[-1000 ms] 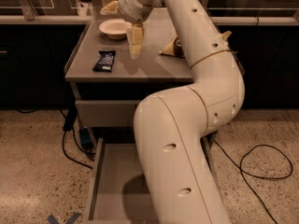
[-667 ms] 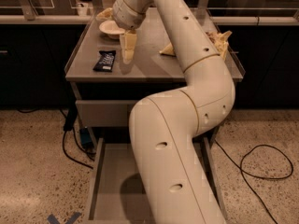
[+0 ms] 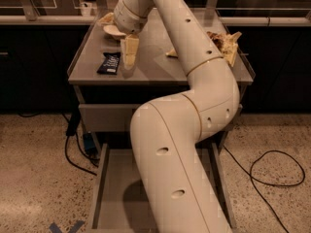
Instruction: Place rxbar blueberry into middle drawer
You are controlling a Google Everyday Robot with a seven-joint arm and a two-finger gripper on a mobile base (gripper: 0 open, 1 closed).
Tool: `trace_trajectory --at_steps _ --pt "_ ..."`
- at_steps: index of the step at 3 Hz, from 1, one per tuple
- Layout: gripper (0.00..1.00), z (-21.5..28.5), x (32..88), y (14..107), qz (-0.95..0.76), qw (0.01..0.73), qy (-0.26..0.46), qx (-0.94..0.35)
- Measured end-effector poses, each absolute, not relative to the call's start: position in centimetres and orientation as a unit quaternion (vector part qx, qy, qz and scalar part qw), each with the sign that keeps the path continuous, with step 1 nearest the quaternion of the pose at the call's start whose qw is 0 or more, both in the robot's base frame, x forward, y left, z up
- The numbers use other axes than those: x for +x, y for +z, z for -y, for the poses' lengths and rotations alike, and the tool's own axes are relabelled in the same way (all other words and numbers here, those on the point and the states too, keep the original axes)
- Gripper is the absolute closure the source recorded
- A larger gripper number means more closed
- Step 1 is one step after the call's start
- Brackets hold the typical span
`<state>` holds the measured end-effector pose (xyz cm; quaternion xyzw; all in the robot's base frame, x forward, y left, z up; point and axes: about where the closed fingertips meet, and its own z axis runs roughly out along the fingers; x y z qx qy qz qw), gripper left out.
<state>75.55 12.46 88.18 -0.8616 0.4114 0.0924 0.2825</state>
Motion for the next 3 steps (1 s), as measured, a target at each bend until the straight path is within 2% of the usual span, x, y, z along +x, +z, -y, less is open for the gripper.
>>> trace_trajectory --at_steps 1,3 --pt "0.00 -13.3 75.0 86.2 -0.428 0.255 0.115 -0.859" --pt "0.00 -15.5 75.8 84.9 -0.420 0.264 0.114 -0.861"
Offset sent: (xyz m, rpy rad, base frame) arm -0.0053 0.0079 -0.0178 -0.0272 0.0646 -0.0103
